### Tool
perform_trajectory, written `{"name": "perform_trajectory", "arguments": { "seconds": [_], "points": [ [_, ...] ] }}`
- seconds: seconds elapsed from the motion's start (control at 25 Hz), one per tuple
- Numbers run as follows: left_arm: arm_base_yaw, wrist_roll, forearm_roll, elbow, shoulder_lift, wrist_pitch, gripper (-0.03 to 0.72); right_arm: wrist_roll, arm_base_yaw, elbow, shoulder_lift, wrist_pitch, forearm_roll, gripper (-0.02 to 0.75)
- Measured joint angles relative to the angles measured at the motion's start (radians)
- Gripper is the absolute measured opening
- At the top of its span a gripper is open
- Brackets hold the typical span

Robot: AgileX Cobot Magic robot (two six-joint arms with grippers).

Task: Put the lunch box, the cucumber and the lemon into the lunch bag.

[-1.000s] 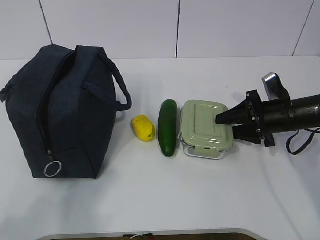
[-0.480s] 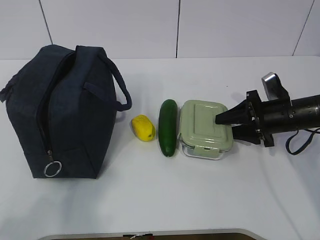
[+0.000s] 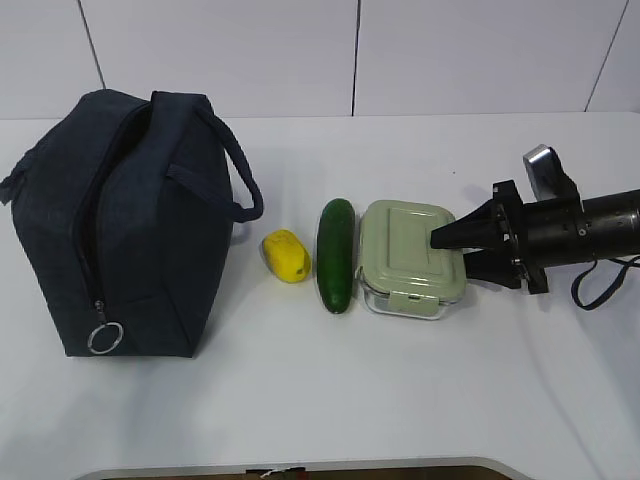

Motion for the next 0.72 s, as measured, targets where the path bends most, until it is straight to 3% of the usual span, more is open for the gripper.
{"name": "perform_trajectory", "arguments": {
  "seconds": [0.36,0.72],
  "points": [
    [0.001,0.000,-0.028,0.000,0.000,0.000,0.295,0.002,0.001,0.000,-0.064,0.009,-0.015,0.386],
    [0.001,0.000,-0.059,0.000,0.004,-0.011,0.295,0.042,0.002,0.000,-0.133,0.014,-0.102,0.386]
  ]
}}
